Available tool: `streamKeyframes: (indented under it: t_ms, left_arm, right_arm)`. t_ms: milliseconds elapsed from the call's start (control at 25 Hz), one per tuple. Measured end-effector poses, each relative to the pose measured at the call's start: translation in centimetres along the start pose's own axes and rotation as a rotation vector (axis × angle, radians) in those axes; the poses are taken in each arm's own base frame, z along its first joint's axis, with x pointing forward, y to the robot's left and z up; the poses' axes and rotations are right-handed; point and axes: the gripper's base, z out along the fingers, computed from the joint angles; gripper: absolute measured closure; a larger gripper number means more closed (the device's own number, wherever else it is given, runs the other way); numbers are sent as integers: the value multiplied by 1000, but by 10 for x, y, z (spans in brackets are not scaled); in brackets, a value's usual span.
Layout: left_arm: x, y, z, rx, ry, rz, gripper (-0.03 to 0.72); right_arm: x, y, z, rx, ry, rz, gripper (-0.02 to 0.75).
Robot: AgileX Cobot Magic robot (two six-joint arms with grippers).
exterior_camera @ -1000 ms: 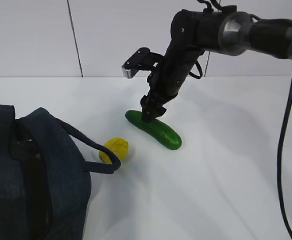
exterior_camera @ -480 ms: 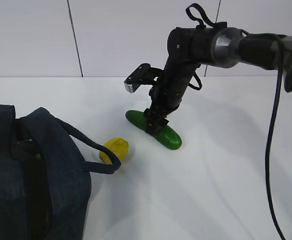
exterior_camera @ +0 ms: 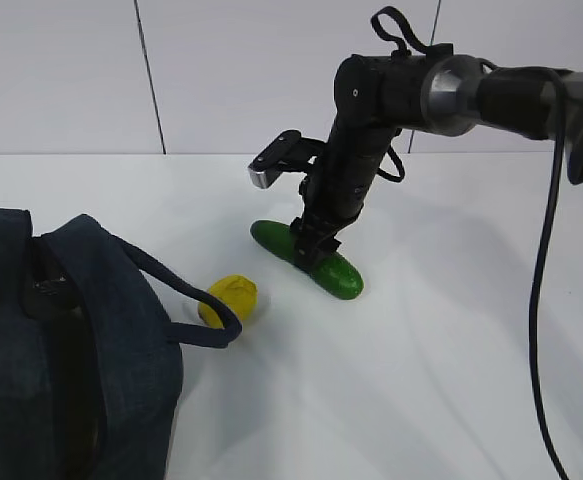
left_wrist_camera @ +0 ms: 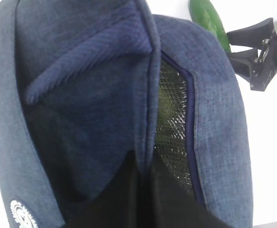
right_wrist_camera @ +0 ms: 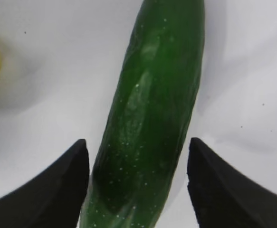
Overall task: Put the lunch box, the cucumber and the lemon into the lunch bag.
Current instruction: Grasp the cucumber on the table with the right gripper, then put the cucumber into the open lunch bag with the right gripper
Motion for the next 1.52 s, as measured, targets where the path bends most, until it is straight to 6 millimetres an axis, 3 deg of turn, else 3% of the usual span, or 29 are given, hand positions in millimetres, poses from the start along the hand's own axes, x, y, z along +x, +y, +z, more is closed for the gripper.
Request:
streamKeyframes:
  t_ms: [560, 840, 1200, 1360, 1520]
  left_arm:
    - [0, 0, 0, 0, 0, -1, 694]
    - [0, 0, 0, 0, 0, -1, 694]
    - [0, 0, 0, 3, -3, -3, 694]
    - [0, 0, 0, 3, -5, -3, 694]
    - [-1, 0, 0, 2, -7, -3, 694]
  right_arm:
    - [1, 1, -1, -13, 14, 16, 405]
    - [4, 5, -4, -60, 65, 22, 413]
    - [-14, -3, -37, -20, 9, 260, 416]
    - [-19, -4, -52, -3, -28, 464, 416]
    - [-23, -1, -82, 9, -82, 551, 416]
